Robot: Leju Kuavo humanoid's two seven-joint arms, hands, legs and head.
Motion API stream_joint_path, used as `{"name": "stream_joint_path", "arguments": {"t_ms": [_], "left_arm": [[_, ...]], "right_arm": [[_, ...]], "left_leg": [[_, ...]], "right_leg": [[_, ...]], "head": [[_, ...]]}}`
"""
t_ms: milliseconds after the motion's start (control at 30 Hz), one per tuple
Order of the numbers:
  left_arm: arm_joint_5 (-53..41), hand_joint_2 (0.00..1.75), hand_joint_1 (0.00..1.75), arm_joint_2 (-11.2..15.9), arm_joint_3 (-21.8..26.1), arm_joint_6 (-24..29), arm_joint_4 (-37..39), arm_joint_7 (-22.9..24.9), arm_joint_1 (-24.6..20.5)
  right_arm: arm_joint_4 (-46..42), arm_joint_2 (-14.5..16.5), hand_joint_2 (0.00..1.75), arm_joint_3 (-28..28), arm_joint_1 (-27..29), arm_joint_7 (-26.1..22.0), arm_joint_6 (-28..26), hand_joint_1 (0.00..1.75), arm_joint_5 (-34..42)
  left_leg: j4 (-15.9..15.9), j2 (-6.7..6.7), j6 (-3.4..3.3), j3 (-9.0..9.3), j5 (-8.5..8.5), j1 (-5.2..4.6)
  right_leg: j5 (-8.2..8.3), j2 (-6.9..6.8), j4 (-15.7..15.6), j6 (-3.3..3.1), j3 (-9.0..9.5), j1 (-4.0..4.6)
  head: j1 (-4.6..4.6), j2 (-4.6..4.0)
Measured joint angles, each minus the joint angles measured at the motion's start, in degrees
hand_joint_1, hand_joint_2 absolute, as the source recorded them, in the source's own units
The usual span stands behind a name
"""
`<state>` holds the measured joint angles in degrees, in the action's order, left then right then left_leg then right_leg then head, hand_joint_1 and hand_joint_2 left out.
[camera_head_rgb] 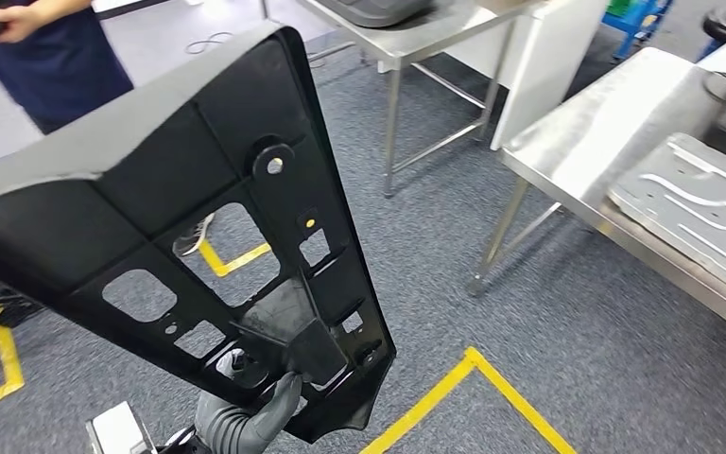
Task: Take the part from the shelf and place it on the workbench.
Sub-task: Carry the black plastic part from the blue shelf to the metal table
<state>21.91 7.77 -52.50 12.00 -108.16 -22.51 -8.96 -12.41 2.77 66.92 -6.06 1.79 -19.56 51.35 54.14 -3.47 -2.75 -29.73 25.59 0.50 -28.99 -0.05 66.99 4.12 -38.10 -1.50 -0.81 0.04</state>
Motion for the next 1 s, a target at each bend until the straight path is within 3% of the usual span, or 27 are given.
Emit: {"name": "stream_joint_path", "arguments": {"t_ms": [67,133,200,267,367,400,433,467,500,567,633,667,700,733,767,833,900,933,967,1000], "left_arm": [[0.26,1.75,1.75,-0.21,-0.06,-0.36,0.21,0.46,-0.52],[0.81,1.75,1.75,-0.79,-0.28,-0.96,0.86,0.93,-1.6],[1.59,1.75,1.75,-1.62,-0.69,-1.55,1.89,1.06,-2.84],[2.33,1.75,1.75,-2.44,-1.16,-2.14,3.0,0.99,-4.01],[3.1,1.75,1.75,-3.3,-1.7,-2.61,4.58,0.72,-5.19],[3.27,1.75,1.75,-3.44,-1.9,-2.6,5.1,0.64,-5.34],[3.37,1.75,1.75,-3.54,-2.1,-2.58,5.59,0.58,-5.45],[3.42,1.75,1.75,-3.64,-2.29,-2.56,6.0,0.52,-5.56],[3.45,1.75,1.75,-3.74,-2.47,-2.55,6.32,0.44,-5.69],[3.51,1.75,1.75,-3.96,-2.71,-2.54,6.79,0.26,-6.03],[3.69,1.75,1.75,-4.14,-2.88,-2.5,7.18,0.03,-6.27],[3.83,1.75,1.75,-4.22,-2.98,-2.45,7.4,-0.06,-6.35],[3.96,1.75,1.75,-4.31,-3.07,-2.41,7.6,-0.14,-6.46],[4.05,1.75,1.75,-4.42,-3.16,-2.38,7.78,-0.17,-6.6],[4.09,1.75,1.75,-4.57,-3.25,-2.35,7.95,-0.23,-6.75],[4.13,1.75,1.75,-4.79,-3.42,-2.34,8.22,-0.3,-6.84],[4.19,1.75,1.75,-4.85,-3.61,-2.32,8.55,-0.32,-6.75],[4.2,1.75,1.75,-4.85,-3.69,-2.31,8.74,-0.31,-6.72],[4.2,1.75,1.75,-4.86,-3.77,-2.27,8.93,-0.31,-6.73],[4.18,1.75,1.75,-4.87,-3.84,-2.23,9.1,-0.31,-6.76]], "right_arm": [[0.0,-0.11,0.0,-0.04,-0.16,-0.09,0.16,0.0,1.13],[0.0,-0.3,0.0,-0.21,-0.36,-0.25,0.4,0.0,2.35],[0.0,-0.49,0.0,-0.46,-0.34,-0.43,0.65,0.0,3.29],[0.01,-0.65,0.0,-0.82,-0.24,-0.52,0.95,0.0,4.07],[0.02,-0.87,0.0,-1.29,-0.37,-0.06,1.37,0.0,4.45],[0.02,-0.89,0.0,-1.35,-0.37,0.18,1.41,0.0,4.41],[0.02,-0.91,0.0,-1.39,-0.3,0.34,1.43,0.0,4.36],[0.02,-0.93,0.0,-1.41,-0.21,0.4,1.44,0.0,4.3],[0.02,-0.96,0.0,-1.43,-0.14,0.39,1.44,0.0,4.2],[0.02,-0.98,0.0,-1.45,-0.15,0.28,1.42,0.0,3.98],[0.02,-1.04,0.0,-1.48,-0.19,-0.08,1.39,0.0,3.83],[0.02,-1.1,0.0,-1.49,-0.12,-0.4,1.37,0.0,3.78],[0.04,-1.22,0.0,-1.51,0.01,-0.72,1.35,0.0,3.73],[0.06,-1.31,0.0,-1.52,0.14,-1.04,1.33,0.0,3.69],[0.08,-1.39,0.0,-1.55,0.21,-1.34,1.31,0.0,3.67],[0.1,-1.48,0.0,-1.62,0.08,-1.7,1.29,0.0,3.66],[0.11,-1.52,0.0,-1.69,-0.06,-1.85,1.29,0.0,3.65],[0.11,-1.54,0.0,-1.72,-0.04,-1.87,1.29,0.0,3.65],[0.11,-1.56,0.0,-1.74,0.01,-1.83,1.32,0.0,3.64],[0.11,-1.6,0.0,-1.76,0.05,-1.74,1.34,0.0,3.63]], "left_leg": [[0.18,-1.15,0.4,0.12,0.26,-0.23],[0.32,-2.1,0.95,0.18,0.43,-0.58],[0.41,-2.89,1.53,0.2,0.6,-0.5],[2.3,-1.46,2.09,-0.46,2.11,-0.13],[13.22,2.12,2.53,-5.16,7.79,0.15],[16.6,2.49,2.58,-6.7,8.93,0.16],[18.01,2.69,2.55,-7.33,8.98,0.16],[17.03,2.85,2.42,-6.87,7.89,0.16],[13.75,3.2,2.22,-5.33,5.94,0.18],[5.33,5.47,1.68,-1.54,2.32,0.27],[1.26,7.58,1.31,-0.01,1.17,0.23],[1.03,7.81,1.17,-0.03,1.18,0.08],[0.93,7.25,0.89,-0.09,0.96,0.07],[0.75,6.69,0.55,-0.04,0.72,0.07],[0.56,5.99,0.13,0.02,0.47,0.13],[0.32,4.4,-0.44,0.06,0.19,0.12],[0.33,2.59,-0.62,-0.03,0.19,-0.05],[0.34,1.73,-0.64,-0.06,0.21,-0.09],[0.35,0.88,-0.63,-0.08,0.24,-0.1],[0.36,0.15,-0.58,-0.05,0.28,-0.1]], "right_leg": [[2.73,-2.54,-8.02,-0.15,4.34,0.17],[3.35,-3.55,-11.1,-0.8,5.71,0.52],[3.67,-2.17,-11.15,-1.66,5.41,0.61],[4.04,-0.99,-11.29,-2.39,5.22,0.46],[4.46,0.96,-11.32,-3.04,4.8,0.36],[4.56,1.78,-11.31,-3.13,4.68,0.38],[4.65,2.62,-11.3,-3.14,4.61,0.4],[4.74,3.49,-11.3,-3.1,4.59,0.41],[4.83,4.33,-11.29,-2.99,4.6,0.4],[5.06,5.86,-11.23,-2.61,4.46,0.43],[5.41,7.0,-11.17,-2.01,3.93,0.39],[5.64,7.52,-11.23,-1.63,3.65,0.32],[5.8,7.81,-11.31,-1.28,3.45,0.17],[5.71,7.22,-11.16,-1.0,3.27,0.15],[4.98,5.79,-10.17,-0.75,2.75,0.22],[1.7,2.28,-4.64,-0.48,0.27,0.45],[-1.71,1.05,3.1,-0.27,-3.16,0.47],[-2.16,0.97,5.1,-0.19,-3.96,0.44],[-1.52,0.82,4.76,-0.11,-3.55,0.4],[-0.06,0.5,2.19,-0.06,-2.01,0.36]], "head": [[0.03,0.0],[0.13,0.0],[0.21,0.0],[0.25,0.0],[0.31,0.0],[0.32,0.0],[0.33,0.0],[0.34,0.0],[0.35,0.0],[0.34,0.0],[0.33,0.01],[0.32,0.01],[0.32,0.01],[0.31,0.0],[0.25,0.0],[0.1,0.0],[0.04,0.0],[0.03,0.0],[0.03,0.0],[0.02,0.0]]}}
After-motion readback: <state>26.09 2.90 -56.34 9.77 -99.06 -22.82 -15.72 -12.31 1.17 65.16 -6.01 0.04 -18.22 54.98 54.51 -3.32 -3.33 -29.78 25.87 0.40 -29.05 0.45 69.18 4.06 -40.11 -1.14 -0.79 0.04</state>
